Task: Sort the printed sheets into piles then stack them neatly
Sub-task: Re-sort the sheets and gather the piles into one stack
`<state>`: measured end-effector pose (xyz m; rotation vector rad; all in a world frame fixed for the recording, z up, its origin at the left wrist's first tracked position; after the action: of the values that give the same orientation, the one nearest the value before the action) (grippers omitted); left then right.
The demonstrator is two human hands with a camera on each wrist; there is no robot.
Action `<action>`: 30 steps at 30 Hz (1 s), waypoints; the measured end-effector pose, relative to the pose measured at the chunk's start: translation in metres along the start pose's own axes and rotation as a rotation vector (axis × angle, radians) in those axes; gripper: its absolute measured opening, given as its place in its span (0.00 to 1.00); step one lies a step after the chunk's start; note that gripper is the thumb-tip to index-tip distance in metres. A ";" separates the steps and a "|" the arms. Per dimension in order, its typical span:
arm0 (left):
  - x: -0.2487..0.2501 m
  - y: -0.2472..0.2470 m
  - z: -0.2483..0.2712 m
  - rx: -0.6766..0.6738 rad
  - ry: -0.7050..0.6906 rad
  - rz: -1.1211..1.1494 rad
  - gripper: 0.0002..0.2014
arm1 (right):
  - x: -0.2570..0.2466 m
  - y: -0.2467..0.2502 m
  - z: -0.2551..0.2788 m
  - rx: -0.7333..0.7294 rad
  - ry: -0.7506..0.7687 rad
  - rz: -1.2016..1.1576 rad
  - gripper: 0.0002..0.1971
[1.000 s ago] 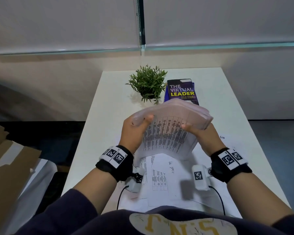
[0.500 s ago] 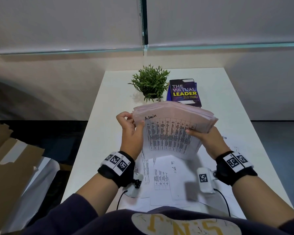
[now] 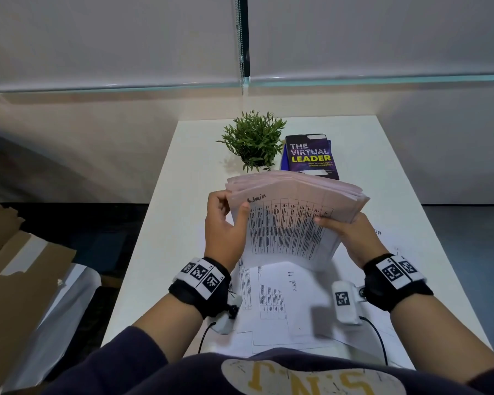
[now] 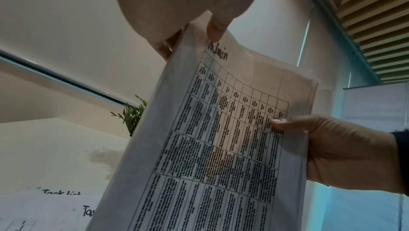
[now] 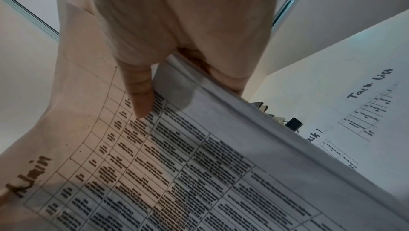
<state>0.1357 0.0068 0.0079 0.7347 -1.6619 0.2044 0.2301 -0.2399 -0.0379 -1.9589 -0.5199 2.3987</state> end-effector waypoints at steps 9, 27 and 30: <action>0.017 0.006 -0.005 0.066 -0.071 0.041 0.15 | 0.002 0.003 0.000 -0.005 -0.008 -0.016 0.25; 0.006 -0.013 -0.005 -0.203 0.160 0.052 0.05 | -0.020 -0.017 0.006 -0.122 0.053 -0.034 0.28; 0.015 -0.004 -0.013 -0.131 0.161 0.137 0.10 | -0.005 0.002 -0.001 -0.036 0.015 0.016 0.21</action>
<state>0.1475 0.0052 0.0244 0.4936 -1.5563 0.2434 0.2321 -0.2423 -0.0334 -2.0008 -0.5530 2.3987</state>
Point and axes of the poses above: each hand's wrist, its own z-axis away from the middle knuckle, its own y-axis out of the back of the hand, x = y × z, the point moved 6 cm from there along -z, towards the middle knuckle, and after that the axes turned 11 degrees about -z, right-handed, at the moved point
